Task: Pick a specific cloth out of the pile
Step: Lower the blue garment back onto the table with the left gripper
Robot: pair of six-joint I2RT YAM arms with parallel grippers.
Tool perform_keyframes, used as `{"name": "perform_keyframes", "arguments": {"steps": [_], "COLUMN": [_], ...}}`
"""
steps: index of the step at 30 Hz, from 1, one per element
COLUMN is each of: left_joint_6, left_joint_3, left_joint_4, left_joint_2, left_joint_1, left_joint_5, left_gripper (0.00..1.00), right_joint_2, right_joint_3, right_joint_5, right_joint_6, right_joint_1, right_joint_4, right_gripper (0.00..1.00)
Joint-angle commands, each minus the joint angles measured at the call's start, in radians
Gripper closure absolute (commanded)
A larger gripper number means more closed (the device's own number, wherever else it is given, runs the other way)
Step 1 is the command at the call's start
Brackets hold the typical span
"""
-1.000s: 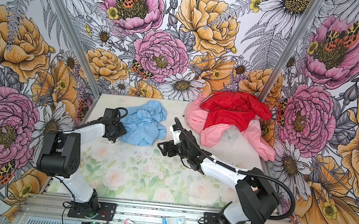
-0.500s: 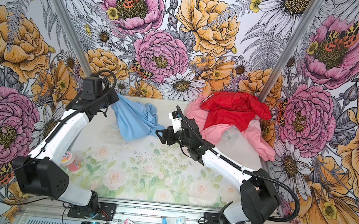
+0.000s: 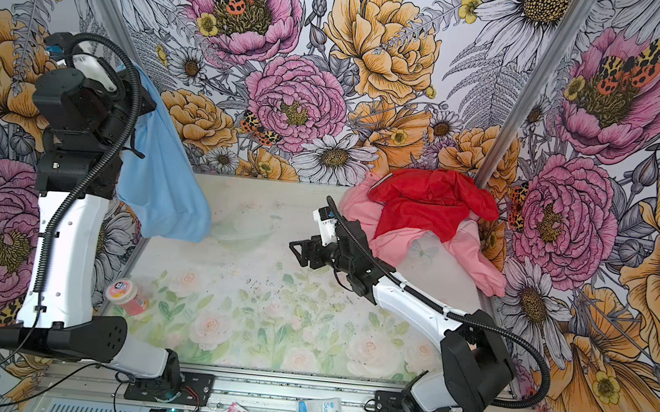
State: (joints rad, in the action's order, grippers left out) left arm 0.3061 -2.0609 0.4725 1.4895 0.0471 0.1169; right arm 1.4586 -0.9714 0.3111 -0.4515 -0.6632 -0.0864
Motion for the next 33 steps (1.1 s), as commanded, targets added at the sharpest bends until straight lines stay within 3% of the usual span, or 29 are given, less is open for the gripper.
{"name": "perform_keyframes", "arguments": {"steps": [1,13,20,26,33], "left_joint_6": [-0.018,0.029,0.078,0.083,0.088], "left_joint_3": [0.035,0.516,0.766,0.874,0.887], "left_joint_4": [-0.048,-0.21,-0.199,-0.157,-0.164], "left_joint_2": [0.018,-0.107,-0.212,-0.245,-0.128], "left_joint_1": [0.0,-0.104,-0.034,0.065,0.074], "left_joint_5": [-0.043,-0.035,0.174,0.316,0.23], "left_gripper": [1.0,1.0,1.0,1.0,1.0], "right_joint_2": [-0.043,-0.08,-0.058,-0.038,-0.025], "right_joint_3": [-0.008,0.043,0.054,0.056,0.061], "right_joint_5": [0.0,-0.023,-0.007,0.001,0.014], "right_joint_6": [-0.008,-0.013,-0.044,-0.06,-0.08], "right_joint_1": [0.001,0.0,-0.001,-0.003,-0.007], "right_joint_4": [-0.003,0.001,-0.027,-0.043,-0.057], "right_gripper": [0.21,0.21,0.21,0.21,0.21]}}
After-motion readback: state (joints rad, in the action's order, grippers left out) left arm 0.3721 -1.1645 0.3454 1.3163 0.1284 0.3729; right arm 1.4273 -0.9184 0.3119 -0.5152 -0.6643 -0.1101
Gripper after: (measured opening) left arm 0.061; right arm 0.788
